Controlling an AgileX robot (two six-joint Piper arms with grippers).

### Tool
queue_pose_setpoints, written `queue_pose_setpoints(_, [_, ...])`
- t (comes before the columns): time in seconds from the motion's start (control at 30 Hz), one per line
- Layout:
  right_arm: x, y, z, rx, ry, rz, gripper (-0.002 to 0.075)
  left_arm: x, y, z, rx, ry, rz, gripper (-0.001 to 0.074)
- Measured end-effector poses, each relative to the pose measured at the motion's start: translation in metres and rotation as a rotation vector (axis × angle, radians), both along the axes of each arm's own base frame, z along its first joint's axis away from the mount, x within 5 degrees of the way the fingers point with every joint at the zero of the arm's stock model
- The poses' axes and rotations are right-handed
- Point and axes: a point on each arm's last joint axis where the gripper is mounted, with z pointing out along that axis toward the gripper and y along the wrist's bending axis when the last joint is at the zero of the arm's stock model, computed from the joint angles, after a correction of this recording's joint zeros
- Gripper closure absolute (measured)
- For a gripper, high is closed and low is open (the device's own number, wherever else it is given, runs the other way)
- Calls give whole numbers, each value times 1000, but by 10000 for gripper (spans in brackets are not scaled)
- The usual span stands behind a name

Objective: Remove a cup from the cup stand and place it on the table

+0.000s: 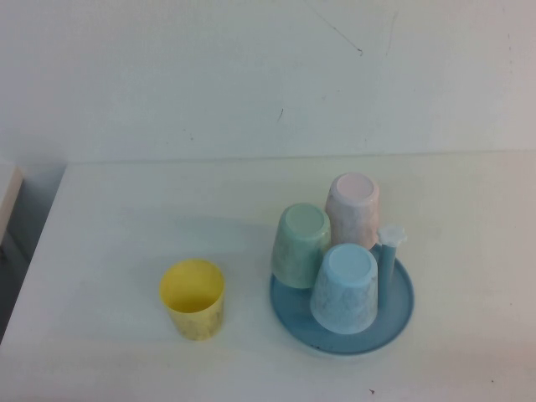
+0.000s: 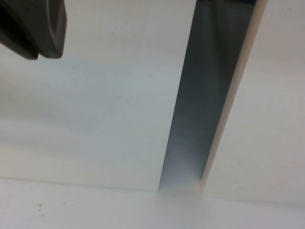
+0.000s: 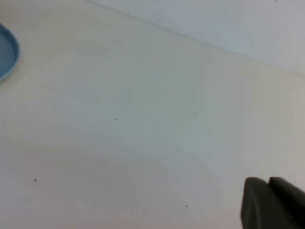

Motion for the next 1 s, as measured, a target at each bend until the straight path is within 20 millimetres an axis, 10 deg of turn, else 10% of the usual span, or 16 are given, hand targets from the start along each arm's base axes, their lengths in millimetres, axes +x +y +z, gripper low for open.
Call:
queue_pose_setpoints(0.8, [0,0,0,0,0,0,708,0,-1,0,-41,-5,-3,738])
queue_pose_setpoints(1.0, [0,0,1,-1,-13,1,708,3,-9,11,-554,-135,25,738])
